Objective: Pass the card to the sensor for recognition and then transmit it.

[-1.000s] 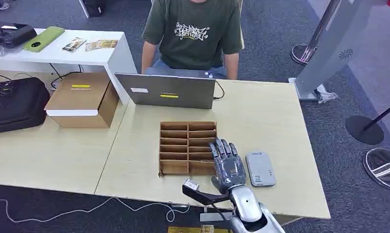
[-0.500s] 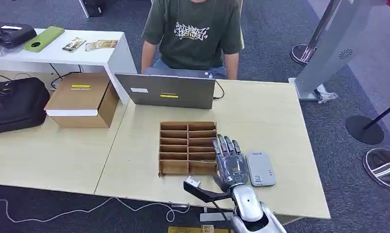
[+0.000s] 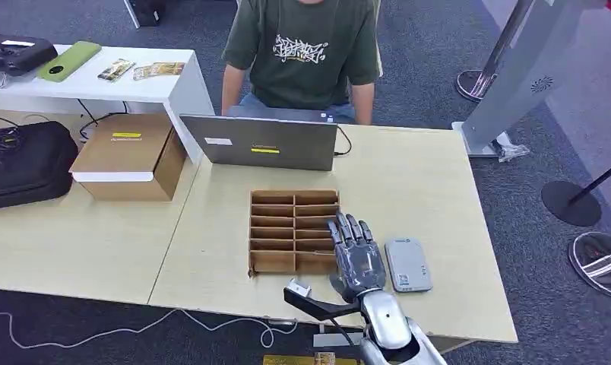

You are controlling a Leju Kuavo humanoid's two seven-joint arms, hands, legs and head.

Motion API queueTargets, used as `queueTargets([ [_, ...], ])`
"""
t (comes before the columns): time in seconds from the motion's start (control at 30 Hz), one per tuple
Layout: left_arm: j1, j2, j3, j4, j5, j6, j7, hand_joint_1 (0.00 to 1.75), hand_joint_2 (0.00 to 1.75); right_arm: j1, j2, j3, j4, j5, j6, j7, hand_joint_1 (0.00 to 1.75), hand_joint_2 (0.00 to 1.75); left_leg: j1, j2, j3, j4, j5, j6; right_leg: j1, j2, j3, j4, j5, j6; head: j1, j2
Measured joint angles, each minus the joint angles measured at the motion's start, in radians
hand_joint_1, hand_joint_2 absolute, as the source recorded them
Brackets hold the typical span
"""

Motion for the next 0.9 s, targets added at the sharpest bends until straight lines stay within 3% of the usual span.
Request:
queueTargets([
  [0.83, 0.0, 0.01, 0.0, 0.0, -0.013, 0.0, 0.0, 0.0, 0.0, -0.03, -0.007, -0.011, 0.056, 0.009, -0.021, -0.027, 0.0, 1.75, 0.0, 0.0, 0.0, 0.0, 0.0, 0.0, 0.0, 0.0, 0.0, 0.0, 0.0, 0.0, 0.0, 0.0],
  [0.87, 0.0, 0.01, 0.0, 0.0, -0.013, 0.0, 0.0, 0.0, 0.0, -0.031, -0.008, -0.013, 0.058, 0.009, -0.023, -0.03, 0.26, 1.75, 0.0, 0.0, 0.0, 0.0, 0.0, 0.0, 0.0, 0.0, 0.0, 0.0, 0.0, 0.0, 0.0, 0.0],
  [0.9, 0.0, 0.01, 0.0, 0.0, -0.013, 0.0, 0.0, 0.0, 0.0, -0.032, -0.009, -0.015, 0.058, 0.009, -0.025, -0.031, 1.12, 1.75, 0.0, 0.0, 0.0, 0.0, 0.0, 0.0, 0.0, 0.0, 0.0, 0.0, 0.0, 0.0, 0.0, 0.0],
])
